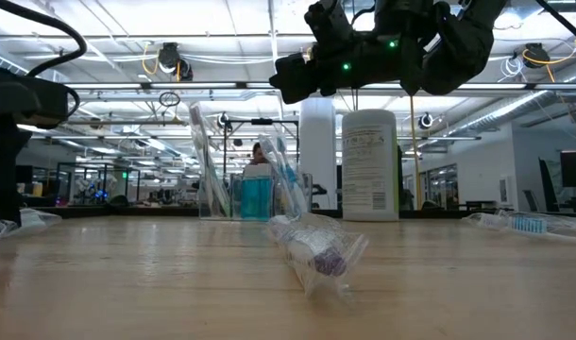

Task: Pick & Place toothbrushing station
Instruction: Put the green toothbrush in the left compartment of the transparent organizer

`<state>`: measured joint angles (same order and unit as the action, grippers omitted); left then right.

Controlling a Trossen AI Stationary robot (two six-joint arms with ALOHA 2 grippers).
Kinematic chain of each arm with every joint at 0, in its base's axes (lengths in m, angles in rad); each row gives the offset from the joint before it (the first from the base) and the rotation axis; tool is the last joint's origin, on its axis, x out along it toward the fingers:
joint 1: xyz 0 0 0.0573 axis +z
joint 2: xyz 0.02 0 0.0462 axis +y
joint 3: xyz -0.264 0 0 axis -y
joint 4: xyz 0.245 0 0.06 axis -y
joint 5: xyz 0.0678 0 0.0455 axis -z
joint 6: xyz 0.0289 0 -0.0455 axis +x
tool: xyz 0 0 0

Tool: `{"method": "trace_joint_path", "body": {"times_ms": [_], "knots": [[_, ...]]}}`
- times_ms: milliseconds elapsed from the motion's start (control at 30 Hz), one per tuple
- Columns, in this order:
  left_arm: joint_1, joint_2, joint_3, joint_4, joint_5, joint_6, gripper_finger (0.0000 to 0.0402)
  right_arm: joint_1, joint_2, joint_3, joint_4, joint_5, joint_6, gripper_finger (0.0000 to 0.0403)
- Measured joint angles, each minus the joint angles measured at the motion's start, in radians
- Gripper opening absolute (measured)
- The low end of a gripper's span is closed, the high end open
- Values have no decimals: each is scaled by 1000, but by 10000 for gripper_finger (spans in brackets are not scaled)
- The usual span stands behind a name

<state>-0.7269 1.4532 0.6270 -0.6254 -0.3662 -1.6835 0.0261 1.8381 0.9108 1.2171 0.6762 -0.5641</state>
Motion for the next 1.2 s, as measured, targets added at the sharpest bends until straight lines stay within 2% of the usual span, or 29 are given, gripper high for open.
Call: {"method": "trace_joint_path", "body": {"times_ms": [167, 467, 633, 800, 967, 1067, 1200], "knots": [[0, 0, 0, -7, 13, -13, 199, 0, 0, 0, 0, 0, 0, 171], [3, 0, 0, -10, 43, -28, 66, 0, 0, 0, 0, 0, -1, 171], [17, 0, 0, -13, 47, -35, 12, 0, 0, 0, 0, 0, -1, 171], [46, -2, 9, -15, 40, -35, 18, 0, 0, 0, 0, 0, -1, 171], [86, -60, 65, -31, -152, 64, 14, 0, 0, 0, 0, 0, -1, 171], [123, -130, 101, -34, -333, 179, 6, 0, 0, 0, 0, 0, -2, 171], [203, -222, 130, -29, -548, 304, 16, 0, 0, 0, 1, 0, -4, 171]]}}
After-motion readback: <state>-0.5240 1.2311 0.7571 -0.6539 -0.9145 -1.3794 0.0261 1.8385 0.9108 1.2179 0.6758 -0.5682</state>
